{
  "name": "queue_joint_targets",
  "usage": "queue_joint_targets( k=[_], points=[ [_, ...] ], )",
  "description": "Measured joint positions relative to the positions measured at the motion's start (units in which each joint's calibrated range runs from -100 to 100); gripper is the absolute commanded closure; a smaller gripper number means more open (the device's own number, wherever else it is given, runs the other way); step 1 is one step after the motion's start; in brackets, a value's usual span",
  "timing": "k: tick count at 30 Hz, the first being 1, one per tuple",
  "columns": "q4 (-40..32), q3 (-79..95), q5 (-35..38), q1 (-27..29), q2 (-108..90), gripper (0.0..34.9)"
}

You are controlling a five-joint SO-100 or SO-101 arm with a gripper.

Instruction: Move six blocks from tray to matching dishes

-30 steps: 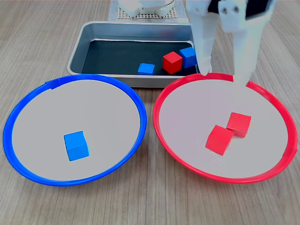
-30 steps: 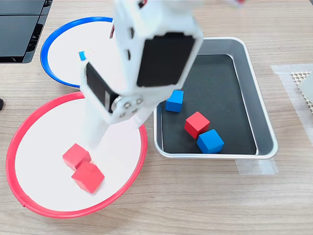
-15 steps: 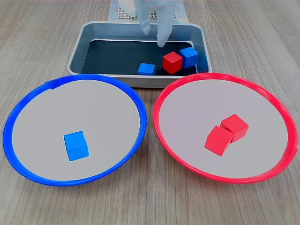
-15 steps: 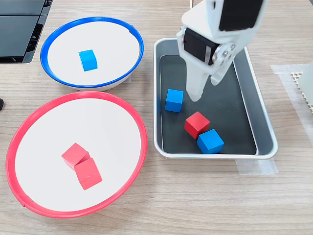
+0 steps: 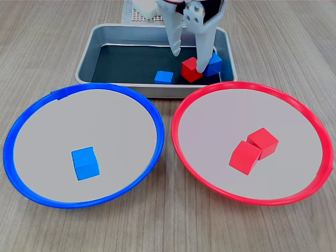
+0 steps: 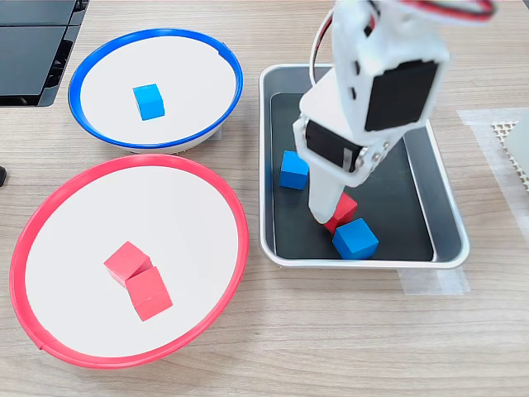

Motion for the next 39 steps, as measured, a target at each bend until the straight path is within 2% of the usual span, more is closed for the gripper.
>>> queue_joint_targets(
  k=[4,5,7,8,9,13,17,20,22,23,26,27,28,30,31,32,34,35,39],
  points=[
    [-0.08,-0.27,-0.78,-1.95,2.81,21.2],
    [-0.49,-0.91,-0.93,-2.39,3.75,24.4],
    [-0.49,-1.27,-1.07,-2.30,4.18,26.9],
    [-0.24,-1.63,-1.07,-1.86,4.52,32.2],
    [-0.49,-2.00,-1.07,-1.77,4.77,34.6],
    [1.39,-4.90,-1.07,-2.57,5.37,34.7],
    [11.75,-15.61,-0.73,-0.88,4.35,34.7],
    [12.40,-30.13,-5.57,-1.86,4.60,34.7],
    [10.03,-35.12,-7.81,-2.48,5.80,34.6],
    [8.81,-40.20,-10.45,-3.19,8.27,33.5],
    [3.43,-44.46,-13.82,-3.98,13.64,24.5],
    [2.12,-44.65,-14.21,-4.07,14.49,19.3],
    [0.41,-44.65,-14.60,-4.25,16.45,15.8],
    [-1.06,-44.65,-14.60,-4.34,17.22,16.0],
    [-1.71,-43.74,-14.60,-4.34,17.39,17.2],
    [-1.88,-43.28,-14.60,-4.34,17.39,19.8],
    [-1.96,-41.56,-14.31,-4.25,17.39,27.7],
    [-1.88,-41.02,-14.07,-4.25,17.39,34.6],
    [2.85,-35.39,-11.53,-1.50,11.25,34.6]
  ],
)
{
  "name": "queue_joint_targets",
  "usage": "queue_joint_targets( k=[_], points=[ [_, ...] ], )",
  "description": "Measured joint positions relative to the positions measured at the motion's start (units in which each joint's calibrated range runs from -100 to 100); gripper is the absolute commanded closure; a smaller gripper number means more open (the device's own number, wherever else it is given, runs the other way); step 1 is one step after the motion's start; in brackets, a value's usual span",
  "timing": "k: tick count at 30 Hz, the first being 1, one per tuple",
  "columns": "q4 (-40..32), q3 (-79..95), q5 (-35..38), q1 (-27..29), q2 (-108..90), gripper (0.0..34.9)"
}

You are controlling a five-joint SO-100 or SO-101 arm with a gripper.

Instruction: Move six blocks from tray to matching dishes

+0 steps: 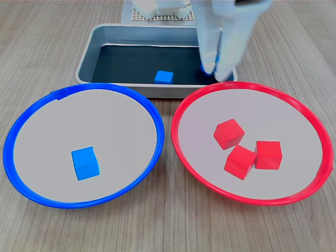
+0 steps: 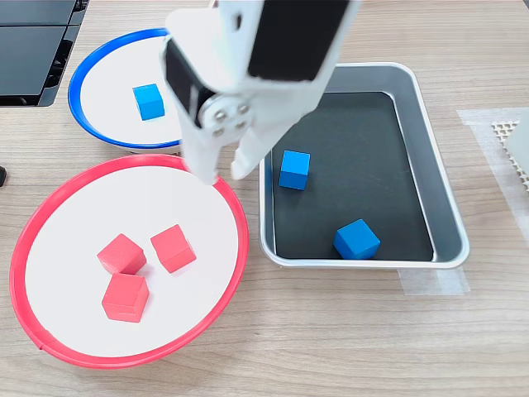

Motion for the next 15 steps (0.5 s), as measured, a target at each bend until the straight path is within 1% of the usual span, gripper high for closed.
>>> queue_joint_targets(
  k=[2,3,4,5,7,8,9,11,13,14,15],
  points=[
    [4.16,3.99,3.27,2.65,-4.94,34.6],
    [7.42,6.44,5.81,4.69,-7.84,34.6],
    [8.32,7.80,7.37,5.84,-9.38,34.6],
    [8.81,11.25,9.96,8.76,-12.45,34.6],
    [8.56,15.25,13.48,12.83,-15.26,34.6],
    [6.93,18.15,14.16,14.42,-16.62,34.6],
    [7.10,21.14,14.41,15.31,-17.99,33.9],
    [3.59,25.77,14.02,16.55,-19.35,31.6],
    [1.14,31.03,12.45,18.05,-20.20,28.0],
    [-1.31,33.76,11.43,18.14,-20.46,24.8],
    [-2.28,34.57,11.09,17.70,-20.55,23.2]
  ],
)
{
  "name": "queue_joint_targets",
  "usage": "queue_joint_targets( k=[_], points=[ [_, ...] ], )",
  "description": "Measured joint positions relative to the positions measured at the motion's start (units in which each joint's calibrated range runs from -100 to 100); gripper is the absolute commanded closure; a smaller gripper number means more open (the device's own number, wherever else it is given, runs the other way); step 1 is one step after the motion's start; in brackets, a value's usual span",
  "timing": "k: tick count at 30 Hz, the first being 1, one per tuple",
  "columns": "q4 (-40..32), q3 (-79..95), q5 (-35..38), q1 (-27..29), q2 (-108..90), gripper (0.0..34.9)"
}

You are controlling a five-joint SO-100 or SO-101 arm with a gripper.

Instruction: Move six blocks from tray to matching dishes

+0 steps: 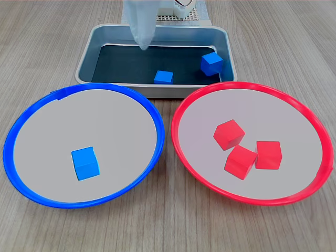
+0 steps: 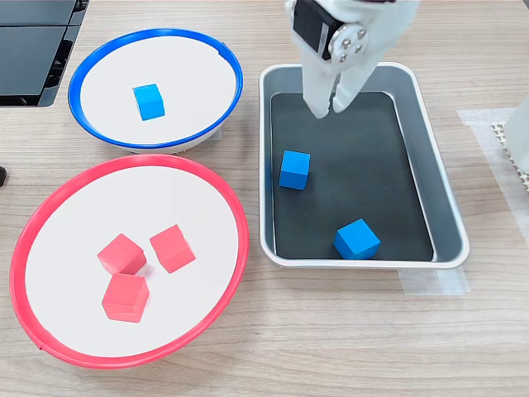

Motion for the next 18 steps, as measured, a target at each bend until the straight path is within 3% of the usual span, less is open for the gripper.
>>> queue_joint_targets(
  k=[2,4,5,10,18],
  points=[
    [-1.63,1.09,-0.34,-0.27,-0.09,22.8],
    [-2.12,1.72,-0.24,0.62,-0.09,19.1],
    [-2.37,1.72,1.51,0.53,-0.09,19.8],
    [-2.94,1.72,7.91,-0.27,-0.09,16.9],
    [-9.95,2.00,17.44,-3.19,2.98,17.6]
  ],
)
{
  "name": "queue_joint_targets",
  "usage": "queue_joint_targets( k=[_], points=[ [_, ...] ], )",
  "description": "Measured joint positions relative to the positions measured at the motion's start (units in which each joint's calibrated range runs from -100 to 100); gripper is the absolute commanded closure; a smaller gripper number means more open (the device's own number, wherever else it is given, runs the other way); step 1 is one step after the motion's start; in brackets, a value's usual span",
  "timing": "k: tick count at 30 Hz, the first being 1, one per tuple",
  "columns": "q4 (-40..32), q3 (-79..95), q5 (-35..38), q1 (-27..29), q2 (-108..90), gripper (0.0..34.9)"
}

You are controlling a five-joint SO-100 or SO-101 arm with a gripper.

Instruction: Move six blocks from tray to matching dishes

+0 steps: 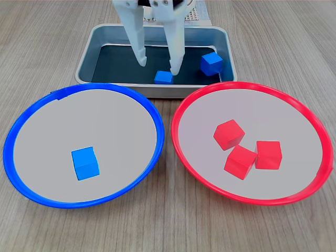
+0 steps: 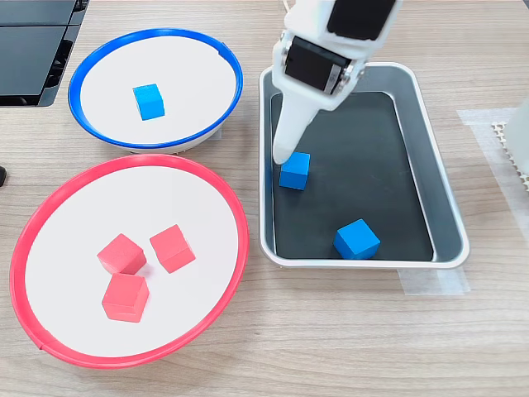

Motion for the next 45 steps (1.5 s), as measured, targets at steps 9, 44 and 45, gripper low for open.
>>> queue_joint_targets(
  k=[9,44,45],
  points=[
    [-6.12,2.72,4.05,-0.62,5.12,31.6],
    [1.22,-38.38,-18.56,6.64,24.30,34.7],
    [2.28,-36.57,-18.22,5.93,21.82,34.7]
  ],
)
